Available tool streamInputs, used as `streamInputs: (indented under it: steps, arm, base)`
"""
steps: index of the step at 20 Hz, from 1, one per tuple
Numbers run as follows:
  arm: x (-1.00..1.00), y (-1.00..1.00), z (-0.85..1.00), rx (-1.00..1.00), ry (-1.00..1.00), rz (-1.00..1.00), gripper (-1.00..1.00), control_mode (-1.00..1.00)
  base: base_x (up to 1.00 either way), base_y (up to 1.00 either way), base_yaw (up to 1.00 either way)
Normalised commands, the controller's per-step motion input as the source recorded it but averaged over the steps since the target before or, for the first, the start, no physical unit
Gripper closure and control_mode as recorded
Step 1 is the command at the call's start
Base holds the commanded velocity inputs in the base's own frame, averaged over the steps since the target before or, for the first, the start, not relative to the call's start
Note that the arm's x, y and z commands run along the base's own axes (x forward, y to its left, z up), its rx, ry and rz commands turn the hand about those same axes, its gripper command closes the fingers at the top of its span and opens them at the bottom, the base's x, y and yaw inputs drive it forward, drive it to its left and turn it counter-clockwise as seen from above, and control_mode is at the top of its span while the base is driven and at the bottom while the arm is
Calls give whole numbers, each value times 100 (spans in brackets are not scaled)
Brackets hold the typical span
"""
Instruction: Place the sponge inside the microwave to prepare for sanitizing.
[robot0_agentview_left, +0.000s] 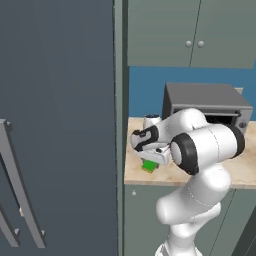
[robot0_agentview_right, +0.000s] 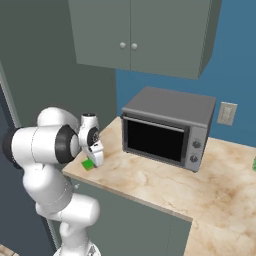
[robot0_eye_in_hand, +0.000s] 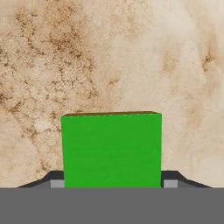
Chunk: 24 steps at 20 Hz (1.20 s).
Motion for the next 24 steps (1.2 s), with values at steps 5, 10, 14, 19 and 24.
streamInputs:
  steps: [5, 10, 14, 19, 24]
  arm:
    - [-42, -1, 99, 0, 0, -1, 100, -100]
    - [-62, -8, 100, 0, 9, -6, 100, -100]
    - [-80, -16, 91, 0, 9, -6, 100, -100]
    - [-100, -23, 67, 0, 0, -4, 100, -100]
    - [-100, -15, 42, -1, -5, -4, 100, -100]
  base:
    - [0, 0, 0]
    - [0, 0, 0]
    - [0, 0, 0]
    - [0, 0, 0]
    - [0, 0, 0]
